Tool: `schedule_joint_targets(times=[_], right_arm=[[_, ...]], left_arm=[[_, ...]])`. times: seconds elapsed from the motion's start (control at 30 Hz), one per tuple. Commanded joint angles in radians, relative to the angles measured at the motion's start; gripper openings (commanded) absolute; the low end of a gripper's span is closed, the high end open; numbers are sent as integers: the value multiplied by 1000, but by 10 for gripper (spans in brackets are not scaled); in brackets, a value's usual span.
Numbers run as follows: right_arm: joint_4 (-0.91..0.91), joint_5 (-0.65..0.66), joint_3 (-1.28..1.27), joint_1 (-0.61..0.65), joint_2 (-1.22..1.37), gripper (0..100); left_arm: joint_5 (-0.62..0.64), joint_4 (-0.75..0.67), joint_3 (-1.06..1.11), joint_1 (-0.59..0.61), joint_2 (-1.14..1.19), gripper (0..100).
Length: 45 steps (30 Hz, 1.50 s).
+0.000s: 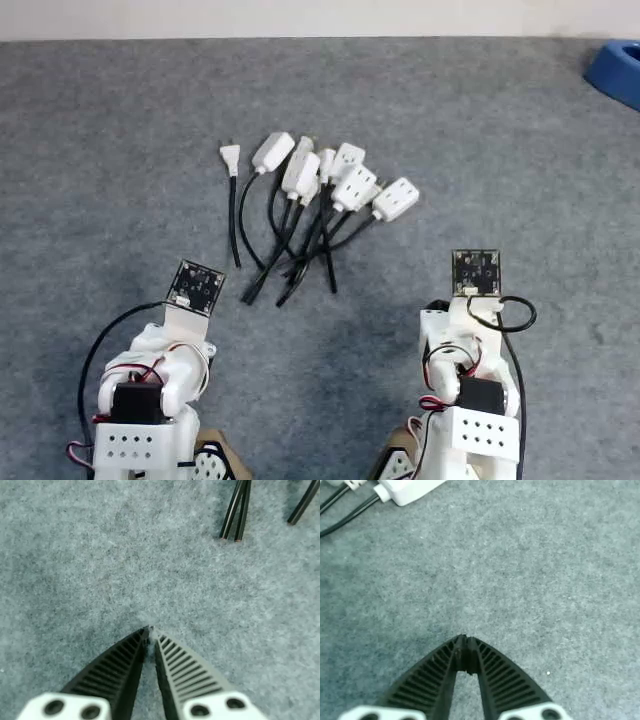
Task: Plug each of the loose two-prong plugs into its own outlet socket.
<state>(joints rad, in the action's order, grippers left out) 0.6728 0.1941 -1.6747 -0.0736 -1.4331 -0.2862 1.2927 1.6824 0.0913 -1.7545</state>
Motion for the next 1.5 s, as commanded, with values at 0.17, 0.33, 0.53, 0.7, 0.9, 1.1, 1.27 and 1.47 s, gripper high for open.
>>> schedule_joint_targets(times=[0.17, 0.33, 0.53, 0.7, 0.9, 1.1, 1.27, 1.47], right_arm=[[8, -11, -137, 12, -8, 5], [8, -11, -137, 30, -8, 5], [8, -11, -137, 31, -8, 5], [8, -11, -137, 31, -8, 5], [8, -11, -137, 31, -8, 5], [8, -11, -137, 33, -8, 5], [8, -11, -137, 30, -8, 5], [8, -11, -137, 27, -8, 5]], left_arm=[[3, 6, 15, -21, -7, 6], [3, 6, 15, -36, -7, 6], [3, 6, 15, -62, -7, 6], [6, 8, 15, -64, -7, 6], [6, 8, 15, -64, -7, 6], [3, 6, 15, -58, -7, 7], [2, -110, 15, -56, -7, 7], [2, -222, 15, -58, -7, 7]])
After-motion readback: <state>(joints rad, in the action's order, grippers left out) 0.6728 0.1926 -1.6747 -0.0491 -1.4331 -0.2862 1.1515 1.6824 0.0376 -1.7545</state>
